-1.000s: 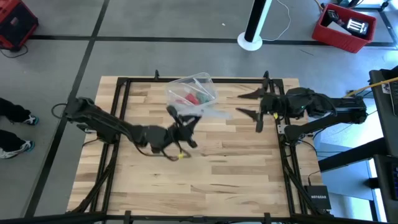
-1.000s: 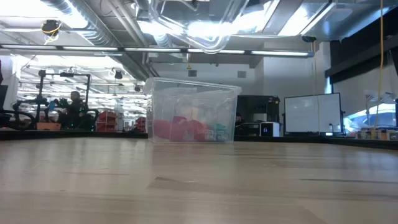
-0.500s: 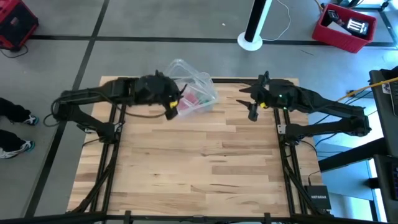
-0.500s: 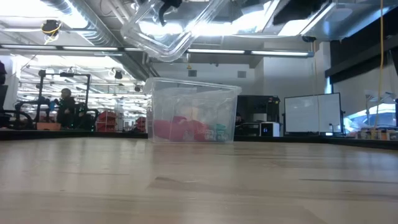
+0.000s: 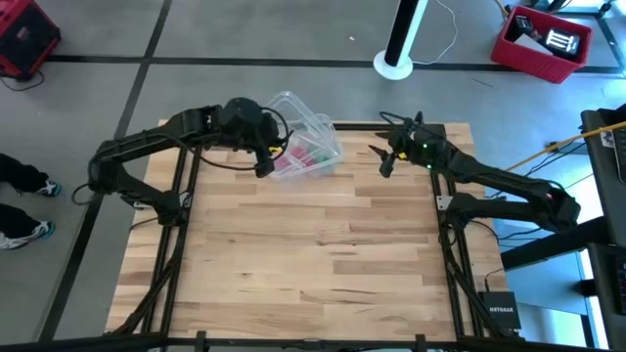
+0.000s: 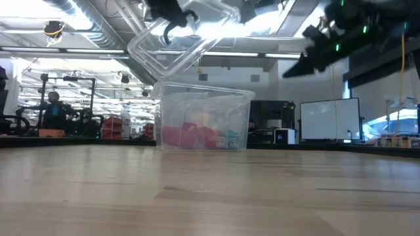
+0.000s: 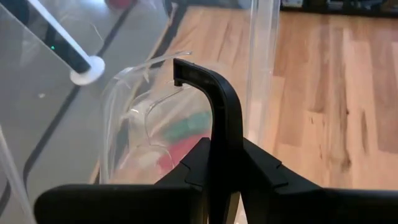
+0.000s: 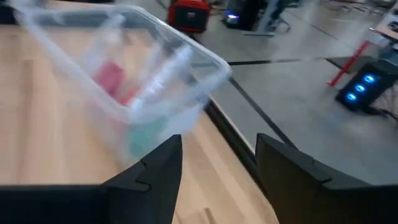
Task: Roll bandage
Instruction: Close the transparent bin
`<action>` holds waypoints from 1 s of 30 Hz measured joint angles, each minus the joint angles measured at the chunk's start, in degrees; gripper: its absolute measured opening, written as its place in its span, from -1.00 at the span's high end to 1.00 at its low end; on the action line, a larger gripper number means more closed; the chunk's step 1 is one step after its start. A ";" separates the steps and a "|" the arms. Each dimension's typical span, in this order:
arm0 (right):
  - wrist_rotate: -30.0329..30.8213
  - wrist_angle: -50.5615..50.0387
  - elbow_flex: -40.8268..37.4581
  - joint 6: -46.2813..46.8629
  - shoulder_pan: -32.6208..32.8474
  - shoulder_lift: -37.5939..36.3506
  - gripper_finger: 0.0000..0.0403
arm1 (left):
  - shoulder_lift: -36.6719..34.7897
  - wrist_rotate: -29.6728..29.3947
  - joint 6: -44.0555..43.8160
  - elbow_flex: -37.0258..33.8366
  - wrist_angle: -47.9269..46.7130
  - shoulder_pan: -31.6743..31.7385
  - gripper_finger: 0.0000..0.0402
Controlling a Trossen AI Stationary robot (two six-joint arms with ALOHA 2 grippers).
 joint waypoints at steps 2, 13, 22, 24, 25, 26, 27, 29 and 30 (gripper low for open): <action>-1.89 6.74 -4.02 0.47 -2.31 2.00 -0.01 | 0.61 2.80 1.12 0.00 -0.87 1.68 0.78; -6.94 36.47 -7.84 9.12 -7.02 25.78 0.14 | 5.18 11.65 3.02 -0.11 -3.03 9.93 0.77; -10.79 36.40 -4.47 9.79 -7.02 33.70 0.25 | 5.63 13.61 1.61 7.10 -14.15 10.32 0.78; -12.97 36.47 -4.08 10.36 -7.02 33.70 0.25 | 5.57 14.86 1.67 9.25 -18.94 10.44 0.78; -14.14 36.47 -3.92 10.93 -7.00 33.70 0.25 | 5.57 15.09 1.71 9.69 -20.72 10.49 0.78; -14.86 36.46 -3.71 11.61 -6.99 33.72 0.25 | 5.57 15.19 1.73 9.88 -21.67 10.59 0.78; -15.15 36.70 -3.55 12.02 -6.77 34.05 0.25 | 5.57 15.43 1.79 9.94 -22.37 10.61 0.78; -15.17 36.82 -3.37 12.16 -6.08 35.00 0.25 | 5.55 16.21 2.37 9.97 -24.50 10.91 0.77; -14.97 36.85 -3.26 12.16 -5.65 35.56 0.25 | 5.55 16.32 2.70 9.63 -24.69 11.15 0.77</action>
